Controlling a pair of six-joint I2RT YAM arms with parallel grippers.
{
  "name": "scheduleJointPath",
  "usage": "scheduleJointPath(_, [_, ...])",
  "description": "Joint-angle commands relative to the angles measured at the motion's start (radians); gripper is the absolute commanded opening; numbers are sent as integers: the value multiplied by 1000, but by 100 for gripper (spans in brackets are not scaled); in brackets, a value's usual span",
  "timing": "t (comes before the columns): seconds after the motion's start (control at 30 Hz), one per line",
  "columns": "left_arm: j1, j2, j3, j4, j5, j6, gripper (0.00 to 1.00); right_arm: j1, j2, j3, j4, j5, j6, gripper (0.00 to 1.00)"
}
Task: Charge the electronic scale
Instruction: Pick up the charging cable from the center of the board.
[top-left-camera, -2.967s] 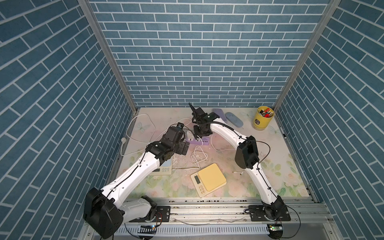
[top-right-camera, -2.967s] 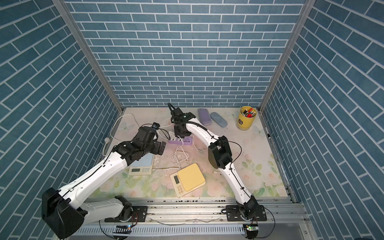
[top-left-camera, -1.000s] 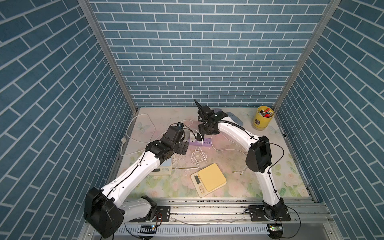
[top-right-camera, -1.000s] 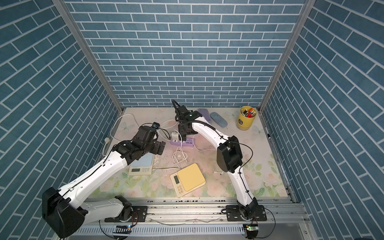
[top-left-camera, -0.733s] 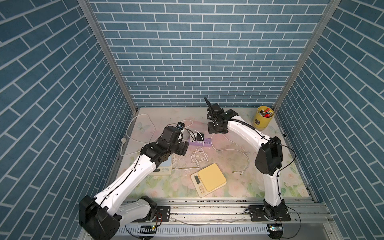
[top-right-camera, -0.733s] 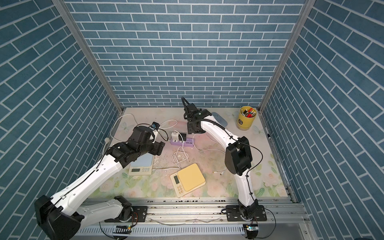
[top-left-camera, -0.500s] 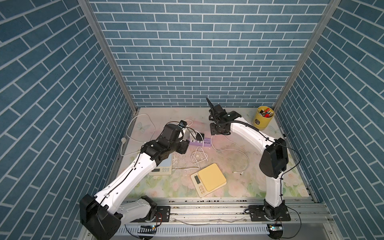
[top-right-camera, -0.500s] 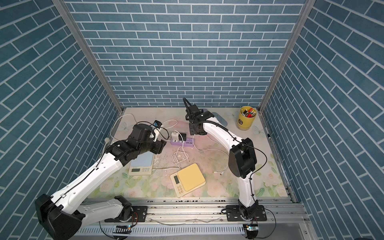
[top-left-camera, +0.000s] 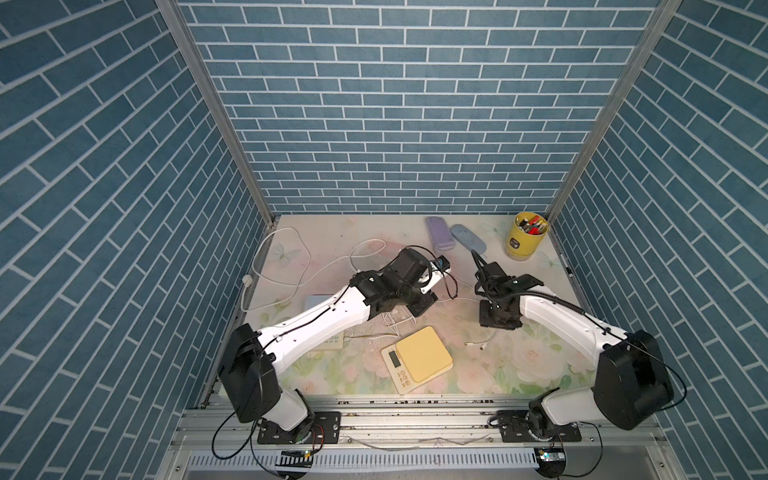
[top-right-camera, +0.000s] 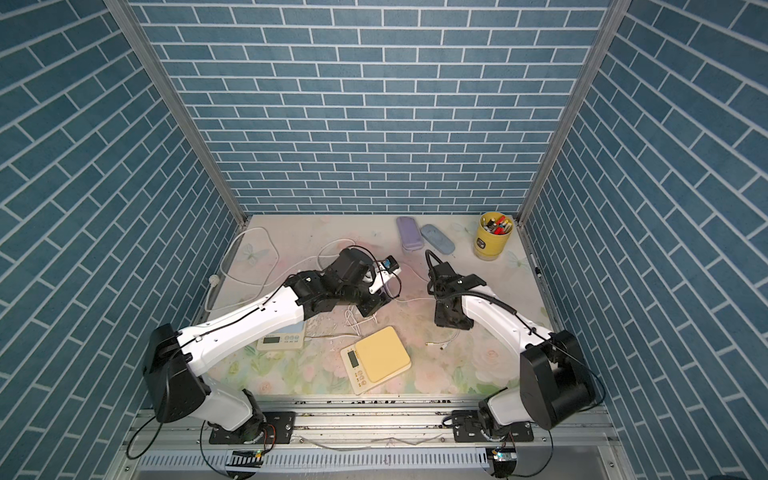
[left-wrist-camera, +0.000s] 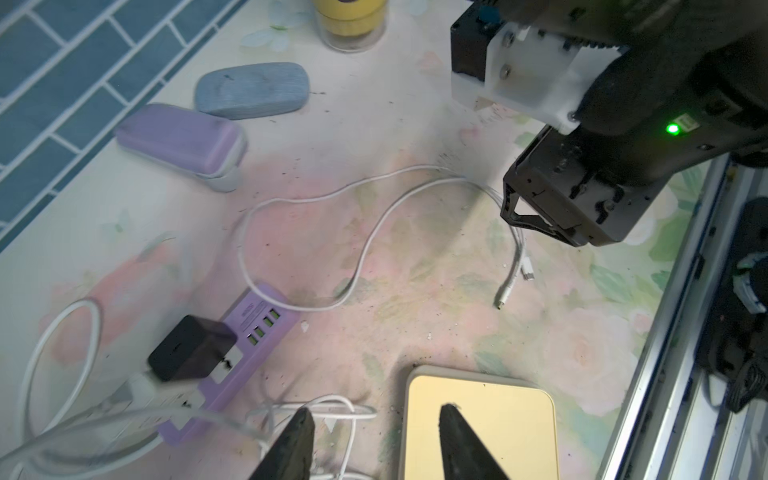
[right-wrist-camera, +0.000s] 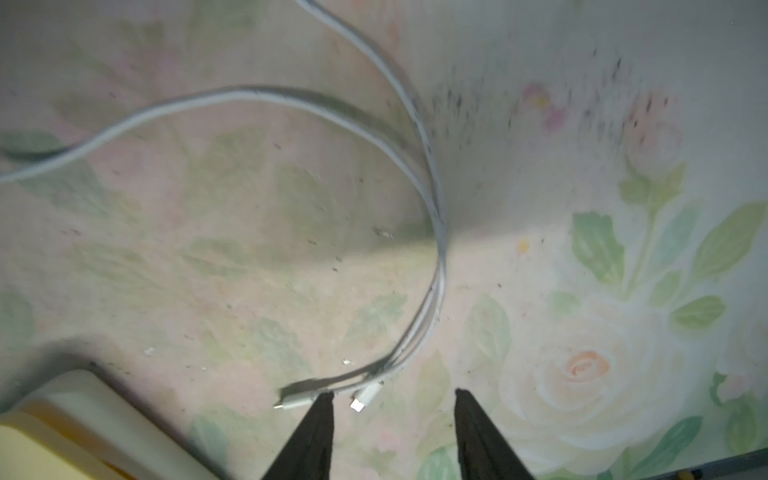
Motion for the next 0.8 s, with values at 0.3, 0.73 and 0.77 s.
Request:
scheduleJointPath(0.3, [-181,349,103,126,19,231,52,-276,-209,-197,142,-189,56,46])
scheduleJointPath(0.73, [-189,623,321,24,39,228,36,-390,-214,-221,173,-226,-34,45])
scheduleJointPath(0.77, [-190,632,325,20,41,228,36,-394,-207,-219,177,-232,-41,45])
